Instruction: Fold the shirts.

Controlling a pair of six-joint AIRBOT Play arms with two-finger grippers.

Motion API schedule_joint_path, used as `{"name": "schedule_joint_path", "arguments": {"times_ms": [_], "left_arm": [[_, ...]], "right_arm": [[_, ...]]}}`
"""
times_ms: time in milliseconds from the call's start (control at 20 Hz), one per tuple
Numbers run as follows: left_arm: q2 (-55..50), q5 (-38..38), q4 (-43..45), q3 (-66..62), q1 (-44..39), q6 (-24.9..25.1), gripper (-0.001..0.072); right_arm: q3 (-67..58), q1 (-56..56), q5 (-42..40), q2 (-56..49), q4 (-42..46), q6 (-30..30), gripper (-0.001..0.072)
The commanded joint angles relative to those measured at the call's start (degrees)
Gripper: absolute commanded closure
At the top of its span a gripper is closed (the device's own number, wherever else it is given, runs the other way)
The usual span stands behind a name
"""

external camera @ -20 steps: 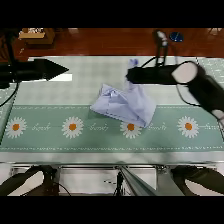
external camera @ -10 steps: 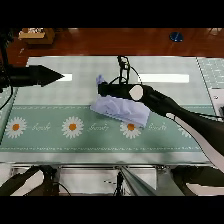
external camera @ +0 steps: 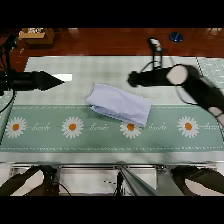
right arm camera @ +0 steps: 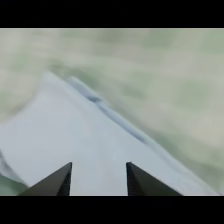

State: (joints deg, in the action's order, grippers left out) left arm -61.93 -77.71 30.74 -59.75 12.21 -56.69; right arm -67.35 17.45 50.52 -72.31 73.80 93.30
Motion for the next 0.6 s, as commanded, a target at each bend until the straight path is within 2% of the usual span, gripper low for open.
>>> {"name": "schedule_joint_path", "arguments": {"times_ms": [0, 100, 250, 400, 550], "left_arm": [[0.0, 0.1, 2.6, 0.0, 0.0, 0.0, 0.069], [0.0, 0.1, 2.6, 0.0, 0.0, 0.0, 0.069], [0.0, 0.1, 2.6, 0.0, 0.0, 0.0, 0.069], [0.0, 0.0, 2.6, 0.0, 0.0, 0.0, 0.069], [0.0, 0.0, 2.6, 0.0, 0.0, 0.0, 0.069]], "right_arm": [[2.8, -14.3, 28.7, 6.8, 21.8, 1.2, 0.0157], [9.9, -23.6, 29.9, 8.5, 13.9, 0.8, 0.0118], [21.9, -30.8, 19.1, 9.1, -11.4, -4.4, 0.0118], [31.2, -28.3, 3.0, 8.1, -28.6, -7.4, 0.0118], [34.0, -21.6, -5.6, 2.8, -37.6, -11.8, 0.0118]]}}
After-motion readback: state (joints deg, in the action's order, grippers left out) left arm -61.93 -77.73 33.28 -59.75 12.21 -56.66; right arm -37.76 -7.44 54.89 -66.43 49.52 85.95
